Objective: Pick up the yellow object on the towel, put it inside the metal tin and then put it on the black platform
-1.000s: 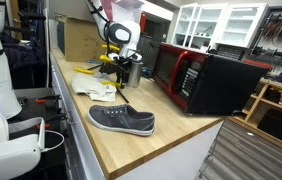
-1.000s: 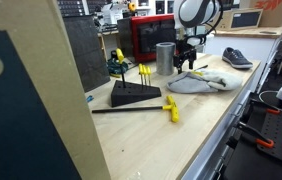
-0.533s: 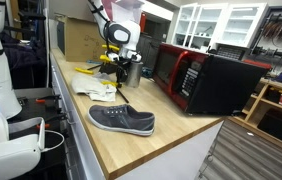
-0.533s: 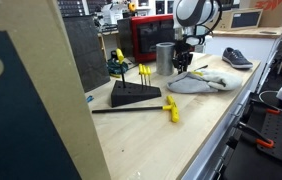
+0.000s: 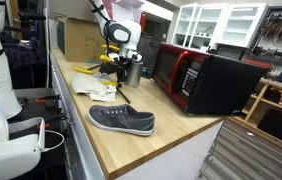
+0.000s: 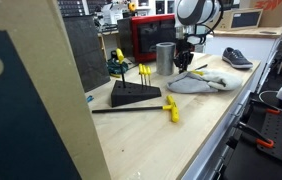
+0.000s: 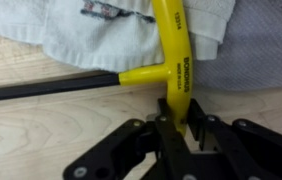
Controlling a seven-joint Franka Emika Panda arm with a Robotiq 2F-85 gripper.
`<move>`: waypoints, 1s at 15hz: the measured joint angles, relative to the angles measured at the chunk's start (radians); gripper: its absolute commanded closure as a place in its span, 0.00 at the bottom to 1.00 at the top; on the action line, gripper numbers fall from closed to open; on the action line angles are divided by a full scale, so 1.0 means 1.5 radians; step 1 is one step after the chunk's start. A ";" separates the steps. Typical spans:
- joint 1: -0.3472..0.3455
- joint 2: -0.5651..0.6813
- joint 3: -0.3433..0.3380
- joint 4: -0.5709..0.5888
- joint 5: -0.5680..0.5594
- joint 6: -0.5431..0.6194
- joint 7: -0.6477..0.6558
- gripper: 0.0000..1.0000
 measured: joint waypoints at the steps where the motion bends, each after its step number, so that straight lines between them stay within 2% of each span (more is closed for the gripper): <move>1: -0.002 -0.004 -0.002 -0.003 0.000 0.000 0.000 0.94; 9: -0.025 -0.057 -0.018 -0.038 0.005 0.000 0.000 0.94; 15: -0.029 -0.089 -0.022 -0.045 0.050 0.001 0.001 0.94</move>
